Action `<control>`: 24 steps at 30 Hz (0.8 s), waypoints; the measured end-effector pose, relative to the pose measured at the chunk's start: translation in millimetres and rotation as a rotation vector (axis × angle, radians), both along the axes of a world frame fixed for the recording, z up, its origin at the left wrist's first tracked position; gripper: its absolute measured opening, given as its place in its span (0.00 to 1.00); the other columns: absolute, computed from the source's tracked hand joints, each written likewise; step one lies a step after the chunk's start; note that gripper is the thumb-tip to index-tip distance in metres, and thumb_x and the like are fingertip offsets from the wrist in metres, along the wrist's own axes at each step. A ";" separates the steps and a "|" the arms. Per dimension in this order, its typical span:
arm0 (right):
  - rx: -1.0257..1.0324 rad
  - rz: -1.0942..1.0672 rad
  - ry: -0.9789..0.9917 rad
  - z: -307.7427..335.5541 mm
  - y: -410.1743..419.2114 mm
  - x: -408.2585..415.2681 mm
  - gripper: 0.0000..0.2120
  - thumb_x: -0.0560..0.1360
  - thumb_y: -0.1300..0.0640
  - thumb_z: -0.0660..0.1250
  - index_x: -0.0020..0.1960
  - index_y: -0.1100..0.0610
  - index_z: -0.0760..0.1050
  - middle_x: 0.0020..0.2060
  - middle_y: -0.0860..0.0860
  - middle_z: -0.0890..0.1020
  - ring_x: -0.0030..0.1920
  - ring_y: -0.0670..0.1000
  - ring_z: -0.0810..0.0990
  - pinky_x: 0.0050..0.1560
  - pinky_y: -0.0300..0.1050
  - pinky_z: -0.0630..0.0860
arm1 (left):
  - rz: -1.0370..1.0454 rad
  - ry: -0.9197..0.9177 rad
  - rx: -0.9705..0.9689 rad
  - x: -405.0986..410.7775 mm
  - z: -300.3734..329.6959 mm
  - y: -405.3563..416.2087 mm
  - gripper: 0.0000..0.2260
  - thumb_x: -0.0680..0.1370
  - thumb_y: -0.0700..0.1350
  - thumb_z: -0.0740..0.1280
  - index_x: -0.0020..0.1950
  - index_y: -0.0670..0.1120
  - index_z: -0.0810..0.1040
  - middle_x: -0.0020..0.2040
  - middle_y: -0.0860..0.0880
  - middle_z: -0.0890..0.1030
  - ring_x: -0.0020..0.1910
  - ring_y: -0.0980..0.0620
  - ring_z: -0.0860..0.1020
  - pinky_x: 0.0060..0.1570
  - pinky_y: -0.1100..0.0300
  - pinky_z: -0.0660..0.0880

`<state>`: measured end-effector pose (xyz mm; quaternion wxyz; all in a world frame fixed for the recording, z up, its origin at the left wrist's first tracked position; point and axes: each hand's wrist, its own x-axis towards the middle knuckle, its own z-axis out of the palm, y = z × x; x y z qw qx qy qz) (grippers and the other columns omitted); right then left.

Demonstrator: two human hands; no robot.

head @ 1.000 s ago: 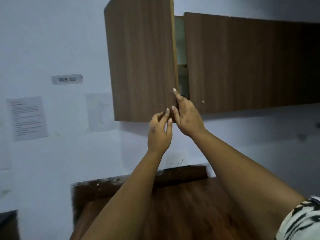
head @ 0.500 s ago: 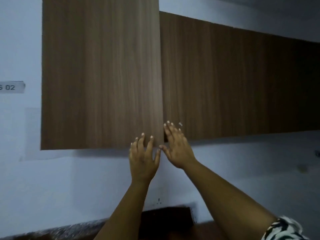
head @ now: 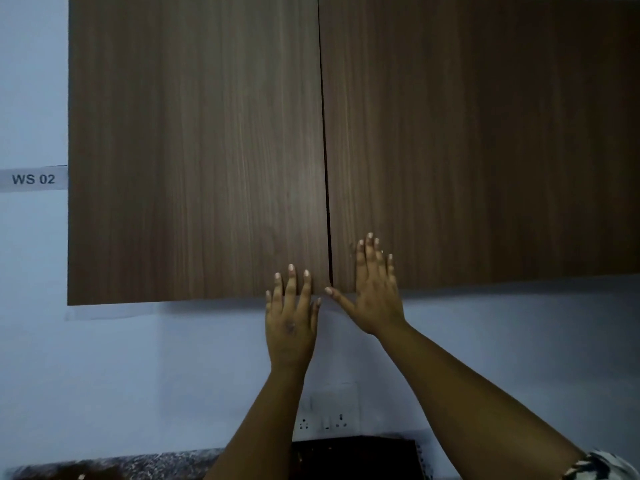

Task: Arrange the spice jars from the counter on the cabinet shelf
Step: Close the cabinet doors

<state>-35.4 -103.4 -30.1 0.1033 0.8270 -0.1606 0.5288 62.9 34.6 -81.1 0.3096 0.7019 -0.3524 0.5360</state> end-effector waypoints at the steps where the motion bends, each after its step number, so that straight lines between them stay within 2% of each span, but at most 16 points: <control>1: -0.012 0.002 0.006 -1.1 -2.4 1.9 0.48 0.74 0.26 0.45 0.79 0.59 0.38 0.78 0.56 0.38 0.78 0.53 0.36 0.76 0.54 0.36 | 0.007 -0.014 0.004 2.0 2.0 -1.8 0.23 0.82 0.52 0.57 0.77 0.47 0.62 0.78 0.43 0.61 0.77 0.41 0.57 0.71 0.42 0.62; 5: -0.129 -0.018 0.075 -6.0 -17.9 2.6 0.42 0.77 0.31 0.44 0.79 0.59 0.41 0.79 0.55 0.42 0.78 0.54 0.39 0.76 0.54 0.39 | -0.003 -0.130 0.080 10.0 21.1 -8.0 0.26 0.79 0.48 0.67 0.75 0.44 0.66 0.76 0.44 0.65 0.76 0.40 0.60 0.70 0.42 0.63; 8: -0.207 -0.068 0.102 -4.6 -25.1 3.5 0.37 0.80 0.37 0.45 0.79 0.61 0.47 0.79 0.57 0.48 0.78 0.56 0.45 0.76 0.54 0.45 | 0.026 -0.215 0.178 20.8 33.8 -7.1 0.26 0.78 0.47 0.69 0.74 0.42 0.69 0.75 0.43 0.67 0.74 0.38 0.64 0.70 0.44 0.64; 16: -0.251 -0.134 0.069 -3.4 -26.2 12.5 0.36 0.79 0.39 0.52 0.78 0.61 0.52 0.78 0.57 0.55 0.78 0.56 0.52 0.75 0.56 0.50 | 0.031 -0.249 0.196 25.1 37.7 -7.7 0.25 0.78 0.48 0.67 0.73 0.41 0.70 0.74 0.44 0.69 0.72 0.37 0.66 0.69 0.44 0.63; 21: -0.271 -0.121 0.015 -6.0 -31.2 20.0 0.35 0.80 0.40 0.49 0.79 0.60 0.51 0.78 0.56 0.53 0.78 0.55 0.51 0.75 0.57 0.50 | 0.009 -0.268 0.187 28.1 36.9 -7.9 0.24 0.80 0.50 0.62 0.74 0.42 0.69 0.74 0.45 0.68 0.74 0.40 0.60 0.69 0.46 0.60; 24: -0.267 -0.117 -0.007 -6.2 -30.0 24.0 0.35 0.79 0.40 0.50 0.79 0.60 0.51 0.78 0.56 0.53 0.78 0.55 0.50 0.75 0.58 0.51 | 0.010 -0.276 0.184 30.7 36.8 -7.9 0.23 0.81 0.52 0.58 0.74 0.43 0.68 0.74 0.45 0.68 0.74 0.41 0.60 0.69 0.47 0.61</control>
